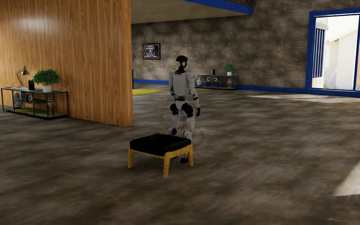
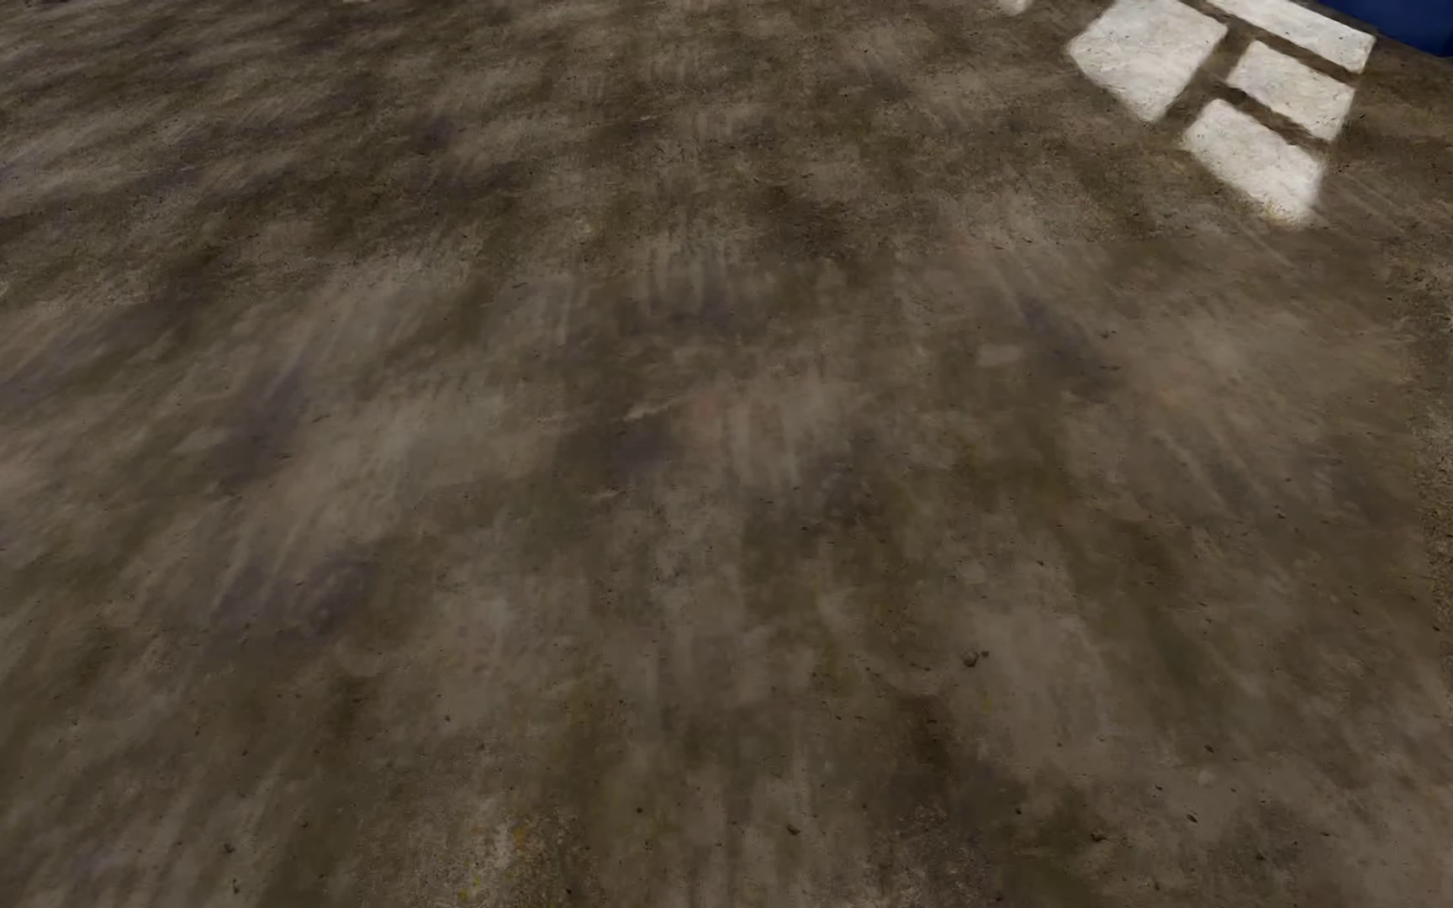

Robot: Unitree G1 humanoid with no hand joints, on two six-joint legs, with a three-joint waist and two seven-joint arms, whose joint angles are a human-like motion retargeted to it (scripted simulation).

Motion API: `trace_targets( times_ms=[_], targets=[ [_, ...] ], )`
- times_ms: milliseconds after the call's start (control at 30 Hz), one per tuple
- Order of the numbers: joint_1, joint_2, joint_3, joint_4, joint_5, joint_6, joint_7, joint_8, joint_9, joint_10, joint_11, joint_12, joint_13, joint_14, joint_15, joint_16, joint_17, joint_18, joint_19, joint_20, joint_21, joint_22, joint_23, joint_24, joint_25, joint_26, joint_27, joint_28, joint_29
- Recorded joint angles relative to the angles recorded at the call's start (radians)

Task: Perch on the chair

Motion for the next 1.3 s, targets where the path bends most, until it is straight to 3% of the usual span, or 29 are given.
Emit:
trace_targets(
  times_ms=[33, 67, 100, 167, 233, 300, 367, 567, 767, 867, 1033, 1100, 1167, 1200, 1300],
  targets=[
    [-0.001, -0.002, -0.003, -0.001, 0.001, 0.002, 0.002, 0.001, 0.004, 0.001, 0.001, -0.008, -0.017, -0.001, 0.003, 0.0, -0.03, 0.003, -0.003, -0.008, 0.013, -0.016, -0.009, 0.026, 0.025, -0.008, 0.022, 0.01, -0.007],
    [0.004, -0.001, -0.004, 0.0, -0.002, 0.002, 0.006, -0.003, 0.004, 0.0, 0.004, -0.019, -0.021, -0.003, 0.002, 0.028, -0.07, 0.002, 0.002, -0.013, 0.027, -0.021, -0.037, 0.011, 0.014, 0.004, 0.033, 0.02, 0.009],
    [0.0, -0.003, -0.003, 0.002, -0.005, 0.0, 0.008, -0.005, 0.001, 0.001, 0.003, -0.033, -0.026, -0.001, 0.002, 0.061, -0.112, -0.004, 0.007, -0.015, 0.038, -0.024, -0.06, 0.007, -0.022, -0.006, 0.009, -0.011, 0.038],
    [0.003, 0.004, -0.003, 0.0, -0.003, -0.003, 0.013, -0.012, 0.002, 0.003, 0.001, -0.052, -0.032, -0.002, 0.001, 0.123, -0.176, -0.003, 0.002, -0.033, 0.03, -0.036, -0.07, 0.059, -0.074, -0.032, -0.019, -0.056, 0.063],
    [0.007, 0.009, -0.002, -0.001, -0.003, -0.002, 0.012, -0.013, 0.0, 0.002, 0.001, -0.063, -0.037, -0.002, -0.001, 0.149, -0.198, 0.0, 0.004, -0.019, 0.013, 0.026, -0.002, 0.065, -0.049, -0.049, -0.001, 0.008, 0.014],
    [0.015, 0.016, -0.002, -0.002, -0.006, 0.0, 0.014, -0.021, -0.003, -0.002, 0.0, -0.068, -0.038, -0.003, -0.004, 0.145, -0.196, -0.001, 0.008, 0.014, -0.011, 0.131, 0.076, 0.018, -0.005, -0.036, 0.026, 0.119, -0.06],
    [0.011, 0.021, -0.003, -0.004, -0.006, 0.0, 0.013, -0.025, -0.008, 0.006, 0.0, -0.065, -0.03, -0.004, -0.007, 0.138, -0.19, 0.001, 0.006, 0.036, -0.025, 0.196, 0.112, -0.03, 0.003, -0.018, 0.037, 0.187, -0.097],
    [0.015, 0.02, -0.002, -0.002, -0.005, 0.002, 0.012, -0.022, -0.012, -0.003, 0.0, -0.01, 0.009, -0.001, -0.008, 0.119, -0.142, -0.003, 0.005, 0.019, -0.015, 0.106, 0.036, 0.024, -0.038, -0.046, 0.007, 0.106, -0.046],
    [-0.012, 0.015, 0.0, 0.001, 0.003, 0.001, 0.005, -0.016, 0.032, 0.035, -0.002, -0.027, -0.022, 0.002, 0.008, 0.058, -0.06, 0.002, -0.008, -0.015, 0.046, 0.059, -0.015, -0.016, -0.028, -0.01, 0.018, 0.055, 0.006],
    [-0.043, -0.02, 0.003, 0.004, 0.005, 0.002, 0.005, -0.012, 0.089, 0.084, 0.054, -0.073, -0.08, 0.004, 0.003, 0.06, -0.081, 0.006, -0.014, -0.057, 0.092, -0.005, -0.058, -0.013, -0.025, 0.012, 0.026, 0.017, 0.065],
    [-0.24, -0.163, 0.009, 0.029, 0.004, 0.0, -0.016, 0.017, 0.212, 0.328, 0.216, -0.211, -0.213, -0.035, -0.014, 0.093, -0.129, -0.007, -0.016, -0.187, 0.212, -0.106, -0.161, 0.03, -0.081, 0.006, -0.003, 0.001, 0.144],
    [-0.341, -0.262, 0.01, 0.047, -0.005, -0.002, -0.017, 0.028, 0.284, 0.418, 0.305, -0.283, -0.289, -0.047, -0.021, 0.12, -0.148, -0.022, 0.002, -0.228, 0.275, -0.154, -0.214, 0.026, -0.093, 0.0, -0.013, 0.013, 0.152],
    [-0.425, -0.347, 0.009, 0.058, -0.017, -0.005, -0.02, 0.035, 0.367, 0.483, 0.38, -0.351, -0.37, -0.05, -0.051, 0.142, -0.164, -0.038, 0.009, -0.276, 0.373, -0.194, -0.259, 0.021, -0.115, -0.004, -0.02, 0.071, 0.117],
    [-0.478, -0.393, 0.01, 0.053, -0.028, -0.015, -0.034, 0.063, 0.42, 0.527, 0.43, -0.387, -0.434, -0.062, -0.109, 0.15, -0.179, -0.04, 0.008, -0.299, 0.363, -0.198, -0.262, 0.031, -0.111, -0.085, -0.102, 0.066, 0.164],
    [-0.634, -0.531, 0.012, 0.078, -0.068, -0.021, -0.044, 0.068, 0.536, 0.66, 0.562, -0.498, -0.571, -0.079, -0.157, 0.198, -0.19, -0.081, 0.04, -0.387, 0.5, -0.266, -0.285, 0.053, -0.155, -0.117, -0.129, 0.077, 0.132]
  ],
)
